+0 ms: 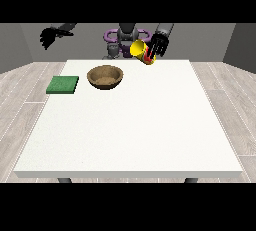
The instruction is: Pick the cup and pour the ball into the bowl, then pick the bowl and place it on the pad
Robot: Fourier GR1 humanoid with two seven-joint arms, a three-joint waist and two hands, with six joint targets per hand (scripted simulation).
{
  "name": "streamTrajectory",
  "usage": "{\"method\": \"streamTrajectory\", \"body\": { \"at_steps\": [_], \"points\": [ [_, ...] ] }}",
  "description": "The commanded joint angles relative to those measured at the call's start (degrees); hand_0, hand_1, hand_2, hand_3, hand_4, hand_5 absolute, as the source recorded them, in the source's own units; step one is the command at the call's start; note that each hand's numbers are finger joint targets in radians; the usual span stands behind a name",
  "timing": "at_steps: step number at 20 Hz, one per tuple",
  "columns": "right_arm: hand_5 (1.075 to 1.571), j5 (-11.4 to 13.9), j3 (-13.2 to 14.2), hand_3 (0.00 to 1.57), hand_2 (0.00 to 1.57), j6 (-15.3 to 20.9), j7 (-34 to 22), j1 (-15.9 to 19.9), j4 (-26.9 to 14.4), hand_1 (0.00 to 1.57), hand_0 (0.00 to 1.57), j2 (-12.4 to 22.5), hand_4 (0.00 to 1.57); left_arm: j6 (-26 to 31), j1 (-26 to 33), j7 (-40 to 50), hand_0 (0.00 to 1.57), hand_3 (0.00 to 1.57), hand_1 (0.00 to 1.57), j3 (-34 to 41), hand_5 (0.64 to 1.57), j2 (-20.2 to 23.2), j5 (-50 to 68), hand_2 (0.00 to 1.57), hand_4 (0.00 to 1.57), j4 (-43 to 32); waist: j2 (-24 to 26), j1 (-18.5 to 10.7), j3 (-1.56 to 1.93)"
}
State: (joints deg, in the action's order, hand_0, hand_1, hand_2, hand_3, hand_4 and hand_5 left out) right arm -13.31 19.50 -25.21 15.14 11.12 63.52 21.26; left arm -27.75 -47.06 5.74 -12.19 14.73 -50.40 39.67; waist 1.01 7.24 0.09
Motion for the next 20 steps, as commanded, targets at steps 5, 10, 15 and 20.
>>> {"method": "streamTrajectory", "body": {
  "at_steps": [5, 10, 15, 20],
  "points": [
    [1.571, 1.03, 0.02, 0.00, 0.00, -1.60, 1.53, 0.87, -3.98, 0.00, 0.00, 1.62, 0.00, 4.74, -7.73, 13.76, 1.51, 1.57, 1.51, -14.00, 1.378, -5.22, -20.13, 1.57, 1.41, -2.19, 1.53, 0.23, 0.06],
    [1.571, -0.41, 1.24, 0.00, 0.00, -2.58, 1.72, 1.60, -5.56, 0.00, 0.00, 2.20, 0.00, 11.49, -7.63, 14.70, 1.50, 1.57, 1.50, -22.61, 1.056, -9.82, -28.63, 1.57, 1.57, -3.82, 2.12, 0.27, 0.01],
    [1.570, 1.03, -0.30, 0.00, 0.00, -1.70, 3.69, 1.55, -5.89, 0.00, 0.00, -0.15, 0.00, 17.73, -10.84, 16.76, 1.52, 1.57, 1.52, -31.65, 1.221, -9.93, -39.82, 1.57, 1.51, -7.42, 1.19, 1.21, 0.02],
    [1.571, 0.24, 1.13, 0.00, 0.00, -1.25, 0.13, 2.57, -7.76, 0.00, 0.00, 2.21, 0.00, 25.93, -13.32, 13.98, 1.46, 1.57, 1.46, -34.71, 1.178, -11.65, -43.95, 1.57, 1.51, -7.43, 4.00, -0.81, -0.03]
  ]
}}
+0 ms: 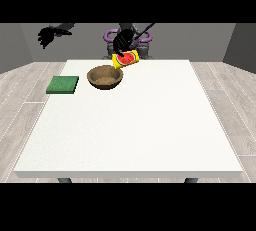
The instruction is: Pick the cup and pour the ball into the bowl, then pick the bowl and place it on the pad
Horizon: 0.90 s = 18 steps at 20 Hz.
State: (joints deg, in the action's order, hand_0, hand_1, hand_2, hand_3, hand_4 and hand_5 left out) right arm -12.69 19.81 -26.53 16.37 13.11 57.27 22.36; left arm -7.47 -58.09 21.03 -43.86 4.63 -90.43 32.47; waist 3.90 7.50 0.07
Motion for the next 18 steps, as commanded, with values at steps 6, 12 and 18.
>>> {"method": "streamTrajectory", "body": {
  "at_steps": [6, 12, 18],
  "points": [
    [1.569, -0.48, -1.31, 0.00, 0.00, 3.92, -6.18, -0.87, 1.97, 0.00, 0.00, -3.28, 0.00, 4.80, 1.91, -5.78, 1.45, 1.57, 1.45, -1.02, 1.134, 0.04, -5.54, 1.57, 1.53, 2.27, 4.05, -1.99, -0.09],
    [1.567, -0.52, 0.48, 0.00, 0.00, 4.78, -4.38, -1.96, 0.75, 0.00, 0.00, -2.38, 0.25, -9.18, 5.86, 1.25, 1.30, 1.57, 1.30, 22.17, 1.190, -0.13, 16.18, 1.57, 1.57, 10.68, 0.40, -7.31, -0.67],
    [1.568, -0.41, -0.78, 0.00, 0.00, 6.62, -4.34, -2.01, 3.01, 0.00, 0.00, -5.69, 0.36, -19.87, 16.45, -3.25, 0.56, 0.00, 0.56, 36.43, 1.502, -4.51, 39.67, 0.00, 0.89, 19.33, -2.39, -7.42, -1.41]
  ]
}}
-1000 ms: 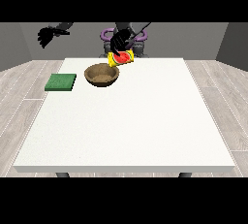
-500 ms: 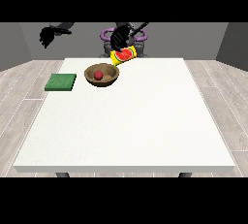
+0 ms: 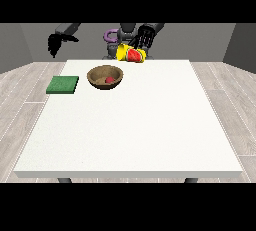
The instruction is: Pick the cup and pour the ball into the bowl, then pick the bowl and place it on the pad
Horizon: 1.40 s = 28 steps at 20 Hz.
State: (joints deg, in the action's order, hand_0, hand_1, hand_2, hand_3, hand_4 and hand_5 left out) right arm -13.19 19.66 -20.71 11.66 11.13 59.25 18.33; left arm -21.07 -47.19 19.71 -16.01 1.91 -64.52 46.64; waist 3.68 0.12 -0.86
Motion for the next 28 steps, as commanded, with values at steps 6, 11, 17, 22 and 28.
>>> {"method": "streamTrajectory", "body": {
  "at_steps": [6, 11, 17, 22, 28],
  "points": [
    [1.570, 1.81, -3.14, 0.00, 0.00, 5.45, 0.67, 4.27, 3.46, 0.00, 0.00, -6.30, 0.29, -6.65, 15.46, -15.81, 0.00, 0.00, 0.00, 11.28, 1.556, -1.88, 41.43, 0.00, 0.00, 14.34, -8.52, 0.70, -0.18],
    [1.571, 6.06, -6.00, 0.00, 0.00, 15.56, 2.93, 2.98, 4.40, 0.00, 0.00, -14.95, 0.24, 4.08, 19.33, -29.44, 0.00, 0.00, 0.00, 12.63, 1.566, -1.90, 53.80, 0.00, 0.00, 18.85, -9.99, -3.35, 0.62],
    [1.570, 6.16, -4.43, 0.00, 0.00, 17.80, 6.90, 5.99, -2.65, 0.00, 0.00, -14.14, 0.33, 11.81, 23.77, -34.30, 0.00, 0.00, 0.00, 14.09, 1.563, 0.50, 56.74, 0.00, 0.00, 20.16, -10.48, -5.58, 0.87],
    [1.567, 4.91, -3.35, 0.00, 0.00, 20.60, 6.65, 12.73, -9.22, 0.00, 0.00, -13.77, 0.26, 14.75, 24.69, -33.96, 0.00, 0.00, 0.00, 15.07, 1.565, 2.04, 57.89, 0.00, 0.00, 21.82, -10.17, -6.21, 0.87],
    [1.562, 3.33, -1.02, 0.00, 0.00, 15.99, 17.17, 14.86, -19.97, 0.00, 0.00, -10.16, 0.20, 15.81, 24.02, -33.94, 0.00, 0.00, 0.00, 16.32, 1.565, 3.35, 58.28, 0.00, 0.00, 25.28, -14.43, -6.83, 0.89]
  ]
}}
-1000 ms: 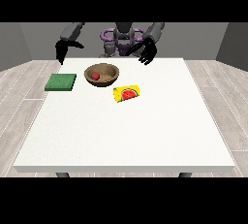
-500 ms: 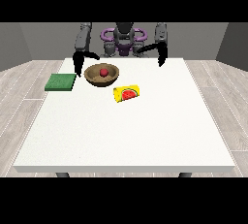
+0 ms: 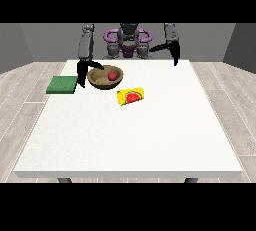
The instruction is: Pick the cup and pour the ball into the bowl, then pick the bowl and place it on the pad
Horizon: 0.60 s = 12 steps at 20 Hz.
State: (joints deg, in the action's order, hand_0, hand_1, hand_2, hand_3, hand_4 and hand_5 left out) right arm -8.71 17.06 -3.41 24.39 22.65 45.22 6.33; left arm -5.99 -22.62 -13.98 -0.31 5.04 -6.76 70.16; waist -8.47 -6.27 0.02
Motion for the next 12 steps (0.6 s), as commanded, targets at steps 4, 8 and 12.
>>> {"method": "streamTrajectory", "body": {
  "at_steps": [4, 8, 12],
  "points": [
    [1.563, 0.32, -1.15, 0.00, 0.00, -0.24, 4.81, 2.74, -8.32, 0.00, 0.00, 0.04, 0.10, 2.59, 1.29, -1.62, 0.00, 0.00, 0.00, 2.89, 1.566, 2.38, 1.34, 0.00, 0.00, 0.66, -0.67, 1.12, 0.00],
    [1.565, -0.78, 0.44, 0.00, 0.00, 2.62, 7.03, 4.86, -12.57, 0.00, 0.00, -1.78, 0.14, 4.96, 1.04, 1.68, 0.00, 0.00, 0.00, 1.40, 1.566, 3.02, 1.69, 0.00, 0.00, 5.73, -1.31, -2.54, 0.02],
    [1.512, 1.46, 1.27, 0.00, 1.57, 10.97, 1.76, -1.05, -15.97, 1.45, 1.45, -1.04, 0.47, 3.34, -0.63, 2.39, 0.00, 0.00, 0.00, 0.71, 1.571, 1.69, 1.28, 0.00, 0.08, 7.05, -3.38, -3.05, 0.02]
  ]
}}
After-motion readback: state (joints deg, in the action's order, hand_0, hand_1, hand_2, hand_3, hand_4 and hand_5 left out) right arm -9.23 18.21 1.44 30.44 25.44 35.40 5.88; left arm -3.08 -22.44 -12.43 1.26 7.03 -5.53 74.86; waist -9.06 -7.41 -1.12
